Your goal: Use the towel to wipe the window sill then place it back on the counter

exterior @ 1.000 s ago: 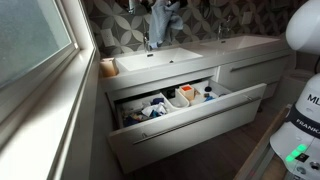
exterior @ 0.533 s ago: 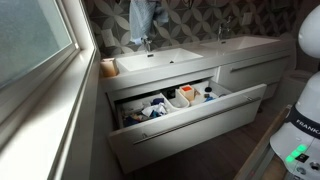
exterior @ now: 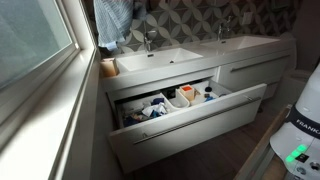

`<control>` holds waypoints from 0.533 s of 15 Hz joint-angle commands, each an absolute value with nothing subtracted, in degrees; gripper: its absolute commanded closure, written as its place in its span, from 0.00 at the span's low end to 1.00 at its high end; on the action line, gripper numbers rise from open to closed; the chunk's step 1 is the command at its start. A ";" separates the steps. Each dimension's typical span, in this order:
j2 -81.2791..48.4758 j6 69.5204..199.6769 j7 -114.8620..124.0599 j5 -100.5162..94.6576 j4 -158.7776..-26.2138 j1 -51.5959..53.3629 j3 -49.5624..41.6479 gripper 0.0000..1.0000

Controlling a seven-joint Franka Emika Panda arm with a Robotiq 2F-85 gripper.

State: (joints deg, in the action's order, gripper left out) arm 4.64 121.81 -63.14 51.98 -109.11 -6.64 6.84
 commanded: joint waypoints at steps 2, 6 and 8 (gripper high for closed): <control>4.49 121.88 -62.86 51.68 -109.20 -3.14 3.37 0.71; 3.65 121.56 -62.28 50.03 -108.27 -3.06 2.77 0.93; 1.06 121.39 -62.04 47.48 -105.13 -1.44 3.45 0.93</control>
State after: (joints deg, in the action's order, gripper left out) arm 4.02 121.80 -63.12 50.86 -109.14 -4.36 3.94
